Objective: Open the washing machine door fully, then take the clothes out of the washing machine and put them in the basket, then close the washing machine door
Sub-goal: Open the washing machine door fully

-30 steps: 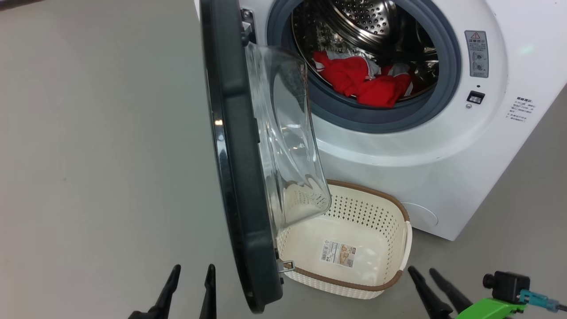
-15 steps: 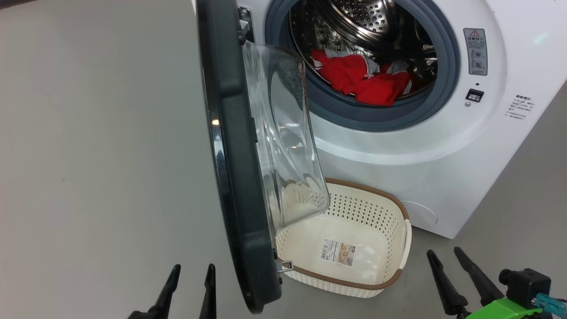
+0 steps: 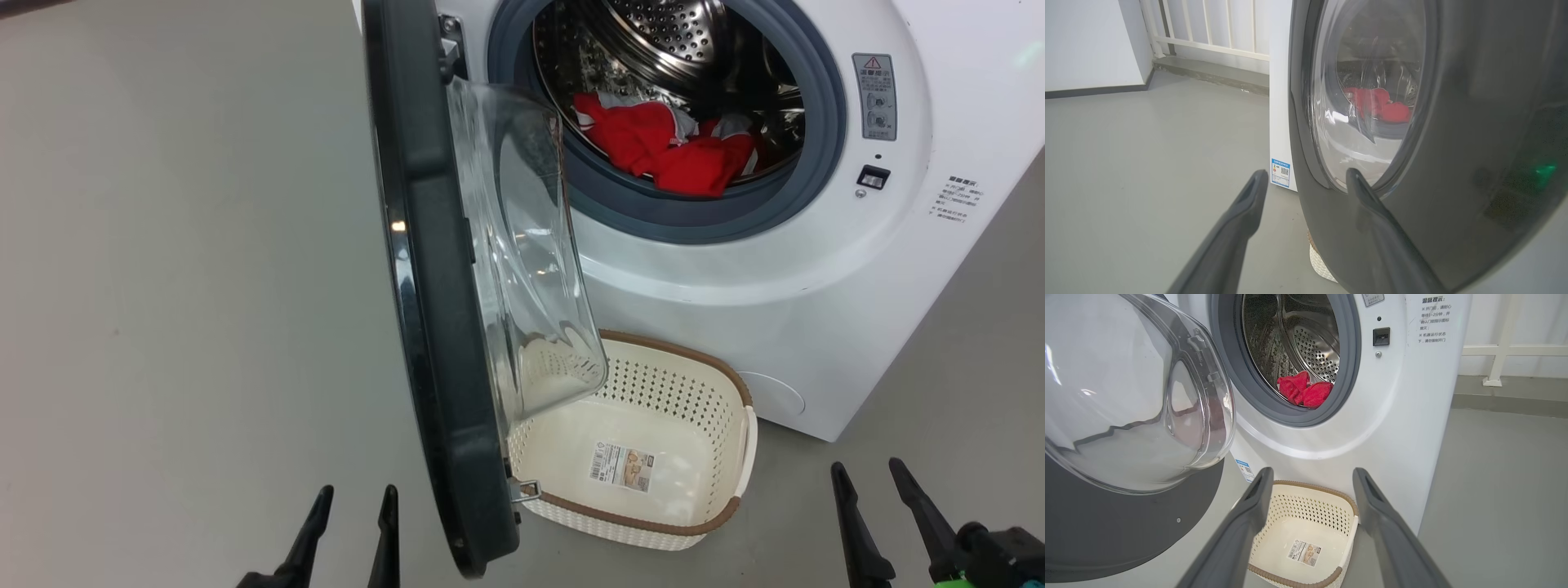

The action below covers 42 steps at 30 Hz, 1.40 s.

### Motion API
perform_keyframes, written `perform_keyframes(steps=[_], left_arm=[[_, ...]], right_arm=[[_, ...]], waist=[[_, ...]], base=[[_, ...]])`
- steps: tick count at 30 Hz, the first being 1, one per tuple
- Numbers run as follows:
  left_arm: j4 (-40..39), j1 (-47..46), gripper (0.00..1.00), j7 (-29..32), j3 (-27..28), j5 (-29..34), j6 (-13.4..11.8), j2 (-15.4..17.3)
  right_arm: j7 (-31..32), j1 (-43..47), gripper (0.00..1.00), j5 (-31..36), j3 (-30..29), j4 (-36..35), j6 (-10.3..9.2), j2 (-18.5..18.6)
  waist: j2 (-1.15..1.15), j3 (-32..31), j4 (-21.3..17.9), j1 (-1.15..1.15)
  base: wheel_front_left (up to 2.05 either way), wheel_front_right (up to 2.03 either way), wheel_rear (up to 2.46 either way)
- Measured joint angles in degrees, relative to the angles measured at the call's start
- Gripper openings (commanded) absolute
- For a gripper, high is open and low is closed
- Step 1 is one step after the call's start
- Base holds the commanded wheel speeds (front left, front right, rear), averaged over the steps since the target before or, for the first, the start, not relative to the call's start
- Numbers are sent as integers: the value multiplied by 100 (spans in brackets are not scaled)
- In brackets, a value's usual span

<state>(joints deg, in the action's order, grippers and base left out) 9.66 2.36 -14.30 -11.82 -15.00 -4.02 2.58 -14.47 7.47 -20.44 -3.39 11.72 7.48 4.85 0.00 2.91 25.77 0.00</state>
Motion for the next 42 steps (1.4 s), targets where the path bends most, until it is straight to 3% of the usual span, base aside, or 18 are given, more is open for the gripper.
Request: perform_keyframes(steps=[18, 19, 20, 21, 27, 33, 37, 42], left_arm=[[-21, 1, 100, 0, -1, 40, 2, 1], [-26, 1, 44, 0, 1, 40, 3, 1], [-46, 1, 17, 0, 7, 34, 5, 1], [-88, 1, 0, 0, 22, -9, 27, 1], [-673, -18, 0, 0, 277, -347, 43, 1], [-2002, -422, 0, -25, 248, -323, 34, 3], [-2792, -618, 0, -43, -142, -350, 0, 4], [-2908, -607, 0, -43, -998, -244, 110, 8]], right_arm=[[0, 286, 100, 389, -201, -74, 0, -205], [0, 286, 100, 390, -199, -79, 0, -209], [0, 287, 100, 391, -197, -82, 0, -213], [0, 287, 100, 392, -196, -86, 0, -218], [0, 289, 100, 412, -189, -112, 0, -246], [0, 291, 100, 438, -180, -153, 0, -276], [-1, 291, 100, 438, -170, -186, 0, -277], [0, 288, 100, 438, -163, -215, 0, -277]], waist=[[0, -68, 0, 0], [0, -69, 1, 0], [0, -69, 2, 0], [0, -69, 2, 0], [0, -85, 11, 0], [0, -81, 7, 0], [0, -60, -12, 0], [0, -31, -57, 0]], base=[[0, 0, 0], [0, 0, 0], [0, 0, 0], [0, 0, 0], [0, 0, 0], [0, 0, 0], [0, 0, 0], [0, 0, 0]])
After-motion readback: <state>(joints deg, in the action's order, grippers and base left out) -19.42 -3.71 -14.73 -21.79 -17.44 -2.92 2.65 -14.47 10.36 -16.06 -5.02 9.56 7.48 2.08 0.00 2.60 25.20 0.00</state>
